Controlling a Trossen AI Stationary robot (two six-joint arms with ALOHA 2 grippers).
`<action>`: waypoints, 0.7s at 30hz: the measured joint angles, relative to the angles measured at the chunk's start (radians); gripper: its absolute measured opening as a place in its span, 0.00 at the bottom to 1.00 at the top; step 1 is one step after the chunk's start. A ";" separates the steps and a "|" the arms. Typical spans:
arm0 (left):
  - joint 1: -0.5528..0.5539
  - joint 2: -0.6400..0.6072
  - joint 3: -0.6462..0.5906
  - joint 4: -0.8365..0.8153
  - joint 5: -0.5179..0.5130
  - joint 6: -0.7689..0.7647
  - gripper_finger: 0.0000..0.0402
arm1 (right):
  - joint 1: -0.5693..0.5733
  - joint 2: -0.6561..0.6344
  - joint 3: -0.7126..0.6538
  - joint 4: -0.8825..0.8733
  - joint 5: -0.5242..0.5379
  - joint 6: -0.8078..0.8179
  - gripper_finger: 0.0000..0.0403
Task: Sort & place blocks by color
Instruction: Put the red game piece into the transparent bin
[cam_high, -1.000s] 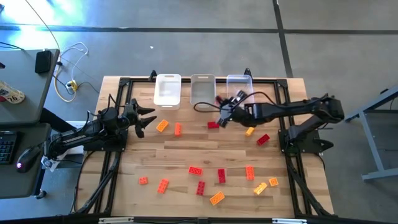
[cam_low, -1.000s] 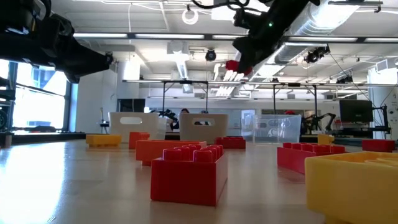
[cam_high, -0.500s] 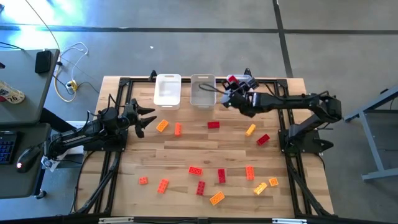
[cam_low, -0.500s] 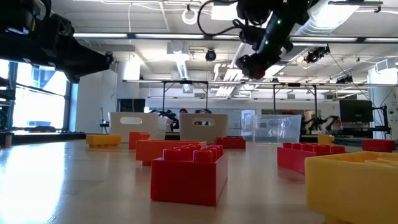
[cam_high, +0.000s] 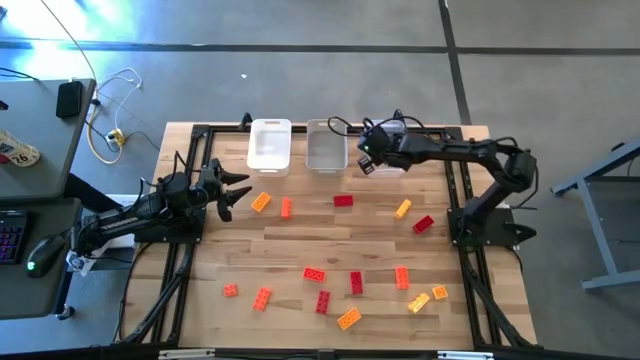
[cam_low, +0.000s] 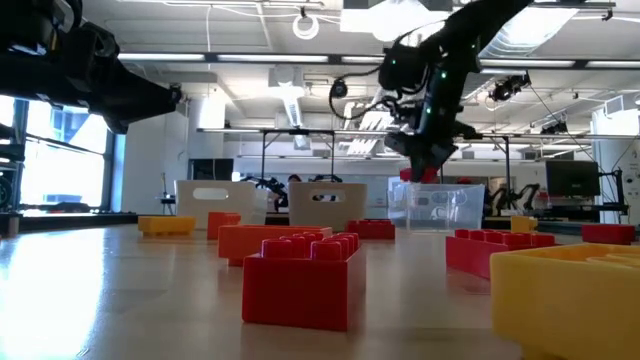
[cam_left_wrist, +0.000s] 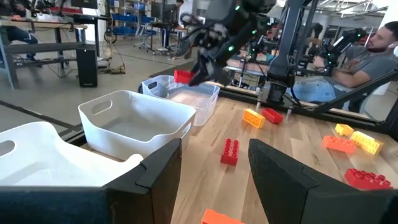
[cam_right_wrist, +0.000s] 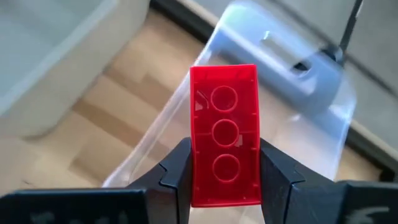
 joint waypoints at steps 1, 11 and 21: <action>0.000 0.000 0.000 0.000 0.000 0.000 0.43 | -0.007 0.014 0.000 -0.002 -0.017 0.004 0.27; 0.000 0.000 0.000 0.000 0.000 0.000 0.43 | -0.056 0.118 0.000 -0.007 -0.111 0.031 0.27; 0.000 0.000 0.000 0.000 0.000 0.000 0.43 | -0.068 0.122 0.000 -0.006 -0.112 0.038 0.39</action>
